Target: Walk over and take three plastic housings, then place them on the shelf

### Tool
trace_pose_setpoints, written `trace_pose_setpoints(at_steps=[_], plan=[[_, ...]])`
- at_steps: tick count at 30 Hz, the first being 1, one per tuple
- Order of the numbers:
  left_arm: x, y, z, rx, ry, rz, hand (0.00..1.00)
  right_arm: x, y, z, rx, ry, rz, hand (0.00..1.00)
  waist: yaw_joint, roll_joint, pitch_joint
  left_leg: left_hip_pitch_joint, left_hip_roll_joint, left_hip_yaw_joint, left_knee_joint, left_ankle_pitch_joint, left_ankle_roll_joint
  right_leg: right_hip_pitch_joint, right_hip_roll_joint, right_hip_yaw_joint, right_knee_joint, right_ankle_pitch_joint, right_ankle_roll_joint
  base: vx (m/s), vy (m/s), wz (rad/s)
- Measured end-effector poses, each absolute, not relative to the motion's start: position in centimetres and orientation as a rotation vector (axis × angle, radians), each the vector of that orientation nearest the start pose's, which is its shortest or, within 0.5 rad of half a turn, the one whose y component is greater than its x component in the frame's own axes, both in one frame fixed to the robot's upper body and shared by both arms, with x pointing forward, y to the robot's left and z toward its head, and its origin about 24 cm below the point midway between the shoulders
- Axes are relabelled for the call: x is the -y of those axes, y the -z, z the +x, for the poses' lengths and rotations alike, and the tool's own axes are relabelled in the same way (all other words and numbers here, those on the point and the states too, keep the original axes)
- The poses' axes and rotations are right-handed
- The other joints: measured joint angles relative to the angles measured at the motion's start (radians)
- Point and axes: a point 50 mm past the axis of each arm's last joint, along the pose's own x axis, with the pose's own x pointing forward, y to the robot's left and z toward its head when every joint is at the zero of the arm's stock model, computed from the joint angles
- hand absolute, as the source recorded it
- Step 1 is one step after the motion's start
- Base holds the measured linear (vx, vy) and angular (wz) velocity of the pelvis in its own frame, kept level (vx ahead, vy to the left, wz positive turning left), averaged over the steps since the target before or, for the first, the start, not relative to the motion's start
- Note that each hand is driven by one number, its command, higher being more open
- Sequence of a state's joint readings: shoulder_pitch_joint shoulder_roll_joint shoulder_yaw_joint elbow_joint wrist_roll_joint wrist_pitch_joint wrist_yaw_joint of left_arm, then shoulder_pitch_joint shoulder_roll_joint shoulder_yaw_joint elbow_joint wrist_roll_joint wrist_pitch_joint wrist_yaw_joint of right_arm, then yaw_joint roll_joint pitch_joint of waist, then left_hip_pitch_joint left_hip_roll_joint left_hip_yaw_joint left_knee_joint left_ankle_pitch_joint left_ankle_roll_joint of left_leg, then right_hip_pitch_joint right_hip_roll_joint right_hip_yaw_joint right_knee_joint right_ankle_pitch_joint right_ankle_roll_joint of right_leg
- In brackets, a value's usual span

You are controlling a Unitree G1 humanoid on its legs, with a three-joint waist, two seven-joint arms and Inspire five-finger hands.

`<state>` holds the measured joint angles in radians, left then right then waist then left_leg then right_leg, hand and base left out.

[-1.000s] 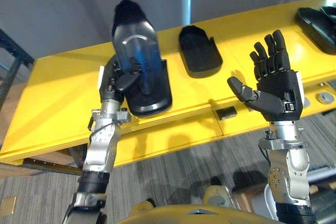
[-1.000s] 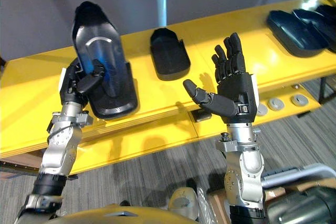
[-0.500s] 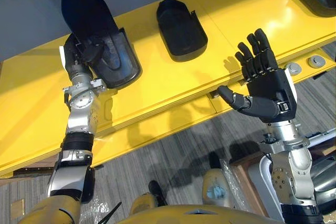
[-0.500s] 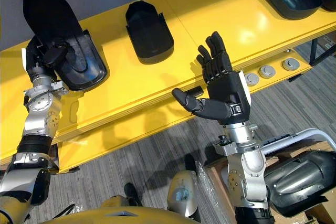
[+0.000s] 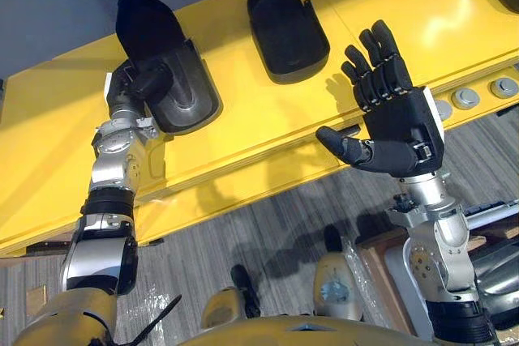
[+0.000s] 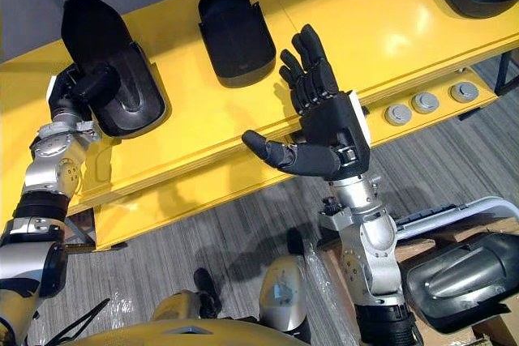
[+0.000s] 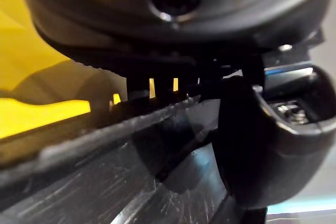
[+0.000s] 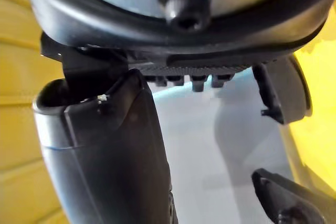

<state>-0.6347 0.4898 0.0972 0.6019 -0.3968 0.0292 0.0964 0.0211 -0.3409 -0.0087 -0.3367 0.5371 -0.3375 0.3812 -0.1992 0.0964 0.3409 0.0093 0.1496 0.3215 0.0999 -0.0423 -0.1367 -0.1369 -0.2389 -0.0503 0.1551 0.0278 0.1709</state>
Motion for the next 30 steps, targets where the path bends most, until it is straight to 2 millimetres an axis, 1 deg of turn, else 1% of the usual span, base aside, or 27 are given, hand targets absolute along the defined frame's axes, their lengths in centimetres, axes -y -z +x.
trace_pose_setpoints(at_steps=[2, 3, 4, 7, 9, 13, 20, 27, 29, 30], plan=[[-26.7, -14.0, 36.1, 0.106, -0.242, -0.028, 0.00, 16.9, -16.2, 22.7, 0.695, -0.505, 0.101, 1.00, 0.004, -0.003, 0.021, -0.006, 0.000, -0.014, 0.001, 0.005, 0.000, 0.000, -0.001, -0.007, 0.002, 0.001, 0.001, -0.03, -0.015, 0.17], [-26.3, -14.6, 36.4, 0.127, -0.229, -0.022, 1.00, 16.5, -16.7, 22.9, 0.715, -0.519, 0.107, 1.00, 0.006, -0.004, 0.031, -0.019, 0.000, -0.020, 0.003, 0.008, 0.001, -0.001, -0.003, -0.017, 0.003, 0.000, 0.001, -0.05, -0.016, 0.20], [-26.1, -14.9, 36.5, 0.138, -0.224, -0.020, 1.00, 16.3, -16.9, 23.0, 0.722, -0.523, 0.110, 1.00, 0.006, -0.005, 0.036, -0.024, 0.000, -0.025, 0.004, 0.011, 0.002, -0.004, -0.004, -0.021, 0.003, 0.000, 0.001, -0.06, -0.016, 0.21], [-25.6, -16.8, 37.0, 0.216, -0.224, -0.018, 1.00, 15.6, -17.9, 23.5, 0.756, -0.534, 0.120, 1.00, 0.014, -0.016, 0.074, -0.040, 0.001, -0.035, 0.012, 0.017, 0.002, -0.021, -0.004, -0.025, 0.018, 0.000, 0.001, -0.04, -0.017, 0.09], [-25.4, -17.7, 37.2, 0.249, -0.230, -0.023, 1.00, 15.5, -18.1, 23.7, 0.762, -0.529, 0.123, 1.00, 0.016, -0.016, 0.093, -0.045, 0.001, -0.037, 0.018, 0.017, 0.002, -0.023, -0.005, -0.026, 0.020, 0.000, 0.001, -0.04, -0.010, 0.01], [-25.4, -18.5, 37.2, 0.300, -0.252, -0.027, 1.00, 15.4, -18.0, 23.7, 0.750, -0.533, 0.127, 1.00, 0.014, -0.018, 0.109, -0.058, 0.002, -0.033, 0.020, 0.017, 0.002, -0.045, -0.005, -0.022, 0.033, 0.000, 0.000, -0.02, -0.007, -0.02], [-25.3, -18.6, 37.2, 0.315, -0.274, -0.029, 1.00, 15.1, -17.9, 23.7, 0.743, -0.542, 0.114, 1.00, 0.014, -0.018, 0.109, -0.055, 0.001, -0.029, 0.019, 0.018, 0.002, -0.046, -0.005, -0.018, 0.036, 0.000, 0.000, 0.00, -0.002, -0.01], [-24.6, -18.0, 37.1, 0.275, -0.262, -0.015, 1.00, 15.2, -17.5, 23.3, 0.753, -0.535, 0.125, 1.00, 0.018, -0.028, 0.102, 0.000, -0.001, -0.036, -0.028, 0.038, -0.001, 0.006, -0.002, -0.036, 0.013, 0.000, 0.001, 0.00, -0.004, 0.03], [-24.2, -17.9, 37.2, 0.260, -0.260, -0.025, 1.00, 15.1, -17.6, 23.3, 0.767, -0.530, 0.137, 1.00, 0.018, -0.030, 0.086, 0.006, -0.001, -0.045, -0.049, 0.049, -0.001, 0.019, -0.001, -0.052, 0.000, 0.003, 0.002, 0.01, -0.014, 0.13], [-23.9, -17.4, 37.0, 0.244, -0.258, -0.032, 1.00, 14.9, -17.6, 23.3, 0.772, -0.533, 0.145, 1.00, 0.021, -0.033, 0.063, 0.009, -0.001, -0.048, -0.065, 0.056, -0.003, 0.019, 0.001, -0.058, -0.005, 0.004, 0.002, 0.04, -0.013, 0.07]])
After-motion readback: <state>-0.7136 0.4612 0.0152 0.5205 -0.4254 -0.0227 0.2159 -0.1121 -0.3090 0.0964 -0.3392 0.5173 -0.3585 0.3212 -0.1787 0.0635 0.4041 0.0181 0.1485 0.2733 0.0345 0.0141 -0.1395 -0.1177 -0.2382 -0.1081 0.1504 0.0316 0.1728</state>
